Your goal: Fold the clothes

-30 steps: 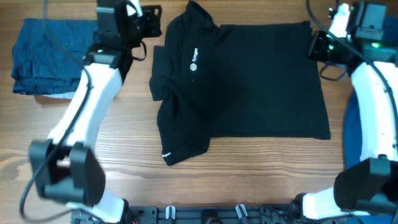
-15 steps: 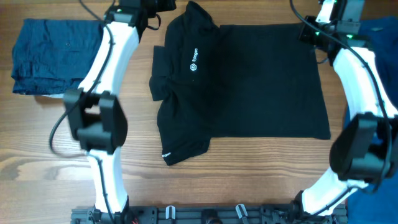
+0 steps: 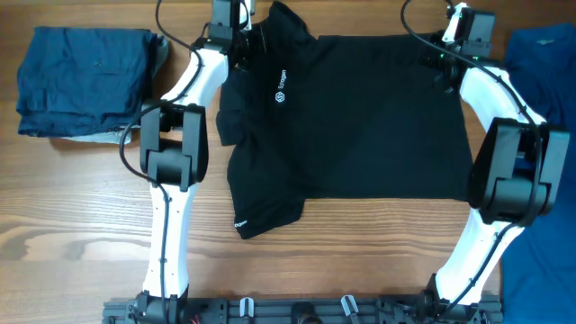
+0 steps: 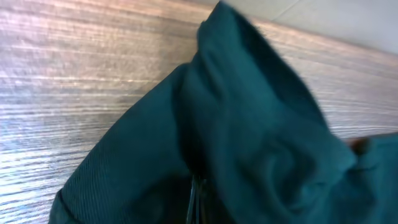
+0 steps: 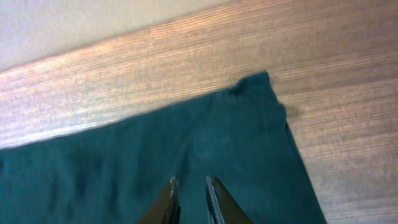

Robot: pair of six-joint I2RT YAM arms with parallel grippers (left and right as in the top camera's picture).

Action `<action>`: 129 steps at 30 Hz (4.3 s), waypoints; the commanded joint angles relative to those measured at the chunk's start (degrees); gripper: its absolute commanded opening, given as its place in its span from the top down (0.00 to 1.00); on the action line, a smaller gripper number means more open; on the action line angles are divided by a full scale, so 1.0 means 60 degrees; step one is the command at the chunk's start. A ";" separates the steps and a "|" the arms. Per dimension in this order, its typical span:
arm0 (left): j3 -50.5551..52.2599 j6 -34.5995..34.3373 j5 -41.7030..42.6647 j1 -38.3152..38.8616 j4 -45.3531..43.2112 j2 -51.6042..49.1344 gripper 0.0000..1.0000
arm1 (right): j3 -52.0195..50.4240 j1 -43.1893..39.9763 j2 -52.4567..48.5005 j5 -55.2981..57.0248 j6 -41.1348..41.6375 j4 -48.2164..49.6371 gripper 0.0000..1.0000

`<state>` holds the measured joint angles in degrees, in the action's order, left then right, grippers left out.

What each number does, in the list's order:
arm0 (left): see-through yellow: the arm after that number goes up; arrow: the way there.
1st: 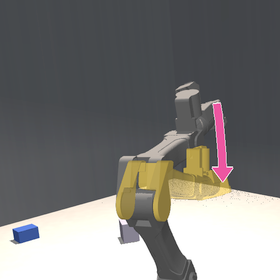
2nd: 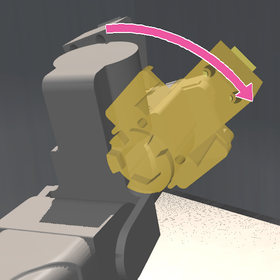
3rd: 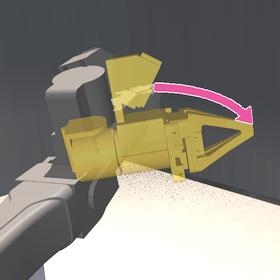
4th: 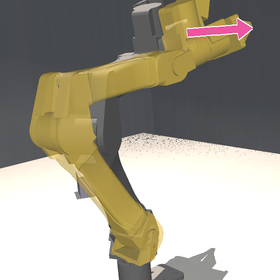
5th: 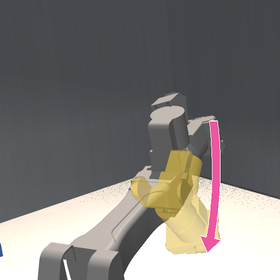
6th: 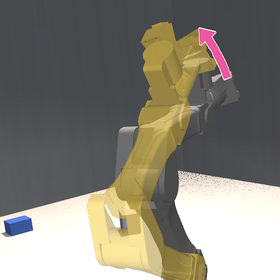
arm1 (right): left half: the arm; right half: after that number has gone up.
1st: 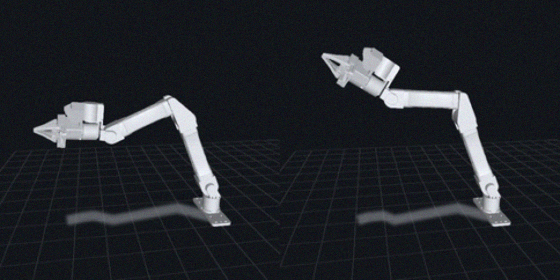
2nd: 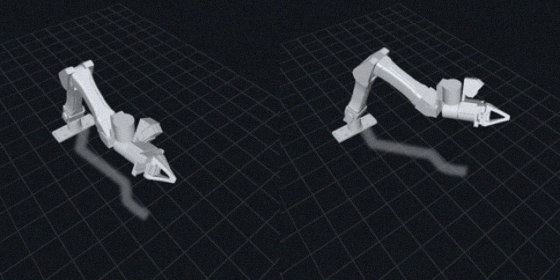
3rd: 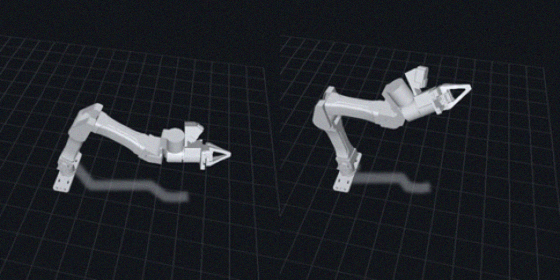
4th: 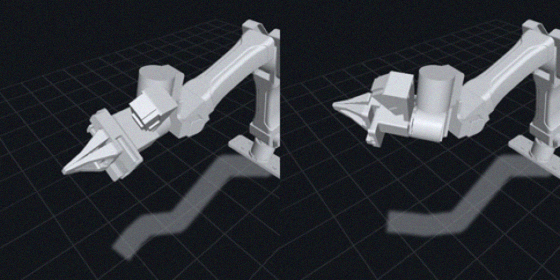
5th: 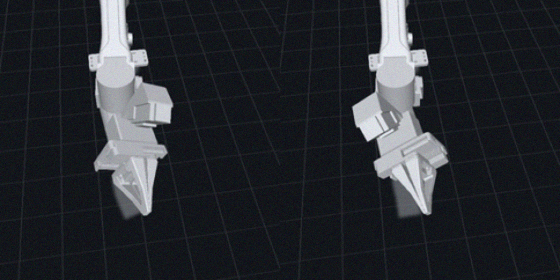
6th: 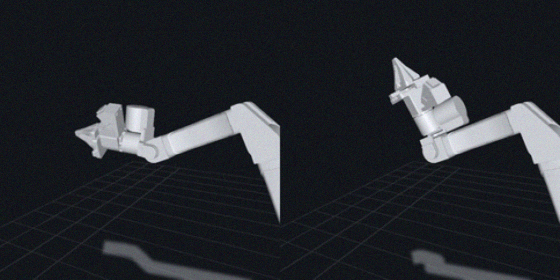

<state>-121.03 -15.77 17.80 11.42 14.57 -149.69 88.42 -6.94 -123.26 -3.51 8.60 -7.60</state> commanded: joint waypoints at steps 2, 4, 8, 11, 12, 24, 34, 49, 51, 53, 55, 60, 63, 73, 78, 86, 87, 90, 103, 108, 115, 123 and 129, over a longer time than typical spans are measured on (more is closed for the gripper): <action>-0.0229 0.0087 -0.0721 0.0004 0.0062 -0.0506 0.96 | 0.0040 -0.0004 -0.0929 0.0280 -0.0189 0.0940 0.84; -0.0226 0.0087 -0.0849 -0.0040 0.0062 -0.0517 0.96 | 0.0040 -0.0007 -0.1322 0.0634 -0.0200 0.1570 0.84; -0.0226 0.0084 -0.1115 -0.0142 0.0127 -0.0517 0.96 | 0.0040 -0.0022 -0.1814 0.1151 -0.0441 0.1942 0.86; -0.0222 0.0087 -0.1497 -0.0273 0.0466 -0.0517 0.96 | 0.0040 -0.0251 -0.1963 0.1570 -0.0667 0.1774 0.86; -0.0222 0.0084 -0.1494 -0.0335 0.0539 -0.0517 0.96 | 0.0040 -0.0346 -0.2014 0.1588 -0.0663 0.1770 0.86; -0.0226 0.0087 -0.1494 -0.0586 0.0517 -0.0517 0.96 | 0.0040 -0.1067 -0.2157 0.1461 -0.0667 0.2142 0.85; -0.0991 0.0084 -0.1701 -0.1027 0.2878 0.3344 0.52 | 0.0142 -0.1104 0.1829 0.0612 0.0040 -0.1402 0.44; 0.0597 -0.0772 -0.2215 0.1129 1.2032 0.8415 0.42 | -0.2903 -0.1610 0.6659 0.1147 0.4084 -1.0160 0.30; 0.1738 -0.0958 -0.2382 0.1377 1.1570 0.8870 0.41 | -0.4022 -0.1821 0.6765 0.1078 0.4054 -0.9238 0.25; 0.2779 -0.1049 -0.2382 0.1377 1.1125 0.9067 0.40 | -0.4710 -0.2153 0.6583 0.1082 0.3989 -0.8564 0.16; 0.3978 -0.1260 -0.2379 0.1351 1.0571 0.9074 0.40 | -0.5242 -0.2860 0.6160 0.1078 0.3971 -0.8065 0.17; 0.6149 -0.1679 -0.2415 0.1104 0.8845 0.9074 0.37 | -0.5992 -0.4331 0.5373 0.0011 0.3056 -0.6947 0.24; 0.6768 -0.1705 -0.2415 0.0743 0.8338 0.9071 0.36 | -0.6196 -0.4357 0.5085 -0.0047 0.2816 -0.6284 0.24; 0.7333 -0.1705 -0.2484 -0.0051 0.7774 0.9016 0.20 | -0.6517 -0.4171 0.4623 -0.0146 0.2820 -0.5661 0.35; 0.7333 -0.1705 -0.2484 -0.0051 0.7708 0.9016 0.18 | -0.6572 -0.4033 0.4087 -0.0433 0.2575 -0.5282 0.37; 0.7333 -0.1701 -0.2535 -0.0095 0.7785 0.9016 0.13 | -0.6572 -0.4003 0.3861 -0.0386 0.2565 -0.5348 0.81; 0.7333 -0.1701 -0.2605 -0.0120 0.7796 0.9016 0.14 | -0.6572 -0.4003 0.3861 -0.0386 0.2561 -0.5351 0.85; 0.7337 -0.1705 -0.2663 -0.0211 0.7821 0.9016 0.14 | -0.6572 -0.4003 0.3861 -0.0386 0.2561 -0.5348 0.96; 1.1431 -0.2317 -0.0153 0.0127 0.6462 0.9016 0.22 | -0.6572 -0.4003 0.3861 -0.0397 0.2568 -0.5304 0.96; 1.1624 -0.2499 0.0138 0.1067 0.6339 0.9016 0.19 | -0.6572 -0.4003 0.3861 -0.0401 0.2568 -0.5304 0.96; 1.2386 -0.2965 -0.0291 0.1741 0.5741 0.9016 0.16 | -0.6572 -0.4003 0.3861 -0.0401 0.2565 -0.5315 0.96; 1.2819 -0.3027 -0.0036 0.1749 0.5450 0.9016 0.29 | -0.6572 -0.4003 0.3861 -0.0397 0.2565 -0.5391 0.90; 1.2819 -0.3027 -0.0036 0.1749 0.5311 0.9016 0.27 | -0.6572 -0.4003 0.3861 -0.0393 0.2554 -0.5621 0.68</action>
<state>-46.00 -34.02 17.28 21.71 48.62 -94.24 50.72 -31.14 -97.25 -6.66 23.92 -39.99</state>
